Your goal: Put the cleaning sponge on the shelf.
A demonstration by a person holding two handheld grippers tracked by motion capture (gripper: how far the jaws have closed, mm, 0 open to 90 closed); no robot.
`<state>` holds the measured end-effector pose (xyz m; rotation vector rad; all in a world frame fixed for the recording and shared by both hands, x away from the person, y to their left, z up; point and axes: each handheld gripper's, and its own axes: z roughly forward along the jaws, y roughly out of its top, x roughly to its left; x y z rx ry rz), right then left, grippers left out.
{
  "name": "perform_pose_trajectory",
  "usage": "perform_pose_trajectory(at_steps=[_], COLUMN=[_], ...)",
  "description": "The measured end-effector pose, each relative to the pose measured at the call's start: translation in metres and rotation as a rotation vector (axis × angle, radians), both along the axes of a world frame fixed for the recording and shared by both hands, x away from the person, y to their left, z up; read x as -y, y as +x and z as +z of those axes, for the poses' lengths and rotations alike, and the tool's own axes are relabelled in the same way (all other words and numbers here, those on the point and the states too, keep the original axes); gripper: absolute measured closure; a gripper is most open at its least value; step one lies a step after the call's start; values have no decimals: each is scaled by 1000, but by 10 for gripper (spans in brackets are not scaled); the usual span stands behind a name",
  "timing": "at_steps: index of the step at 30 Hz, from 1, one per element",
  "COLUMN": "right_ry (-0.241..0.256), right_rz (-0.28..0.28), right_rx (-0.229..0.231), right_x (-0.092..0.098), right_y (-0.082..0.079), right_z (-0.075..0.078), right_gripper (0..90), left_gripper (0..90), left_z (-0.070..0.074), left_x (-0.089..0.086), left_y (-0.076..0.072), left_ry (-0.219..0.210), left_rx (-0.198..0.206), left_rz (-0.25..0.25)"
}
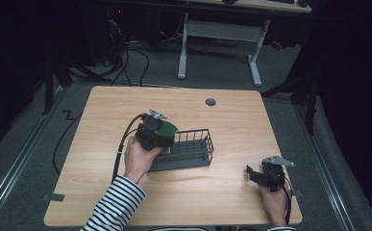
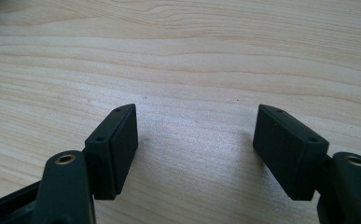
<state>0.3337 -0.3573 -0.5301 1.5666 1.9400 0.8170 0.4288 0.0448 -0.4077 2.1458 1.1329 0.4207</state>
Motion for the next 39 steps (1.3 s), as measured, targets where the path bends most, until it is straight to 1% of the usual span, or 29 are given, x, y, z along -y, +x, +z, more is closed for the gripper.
perform_pose_trajectory(at_steps=[2, 6, 10, 15, 18, 20, 22, 23, 25, 26, 27, 28, 29, 31, 33, 39], right_ry=[0, 0, 0, 0, 0, 1, 0, 0, 0, 0, 0, 0, 0, 0, 0, 0], right_rz=[0, 0, 0, 0, 0, -2, 0, 0, 0, 0, 0, 0, 0, 0, 0, 0], right_rx=[0, 0, 0, 0, 0, -1, 0, 0, 0, 0, 0, 0, 0, 0, 0, 0], right_x=[0, 0, 0, 0, 0, 0, 0, 0, 0, 0, 0, 0, 0, 0, 0, 0], right_y=[0, 0, 0, 0, 0, 0, 0, 0, 0, 0, 0, 0, 0, 0, 0, 0], right_z=[0, 0, 0, 0, 0, 0, 0, 0, 0, 0, 0, 0, 0, 0, 0, 0], right_gripper=[308, 308, 308, 308, 308, 308, 308, 308, 308, 308, 308, 308, 308, 308, 308, 308], left_gripper=[241, 236, 235, 272, 272, 264, 255, 252, 251, 251, 251, 251, 252, 256, 262, 265], left_z=[-1, -5, -5, -5, -5, -4, -1, -1, 3, 3, 4, 4, 5, 6, 6, 6], left_x=[0, 1, 1, 1, 0, -1, -4, -4, -12, -12, -18, -18, -26, -35, -43, -66], left_y=[0, 2, 1, -1, -3, -3, -5, -5, -9, -9, -12, -12, -14, -16, -19, -25], left_ry=[0, 7, 8, 2, -2, -9, -16, -16, -29, -29, -32, -32, -36, -49, -71, -99], left_rx=[-3, -23, -21, -24, -28, -23, -8, -8, 4, 4, 11, 11, 17, 20, 16, 29], left_rz=[2, 0, -1, -8, -14, -10, -8, -8, -4, -4, 3, 3, 11, 22, 39, 64])
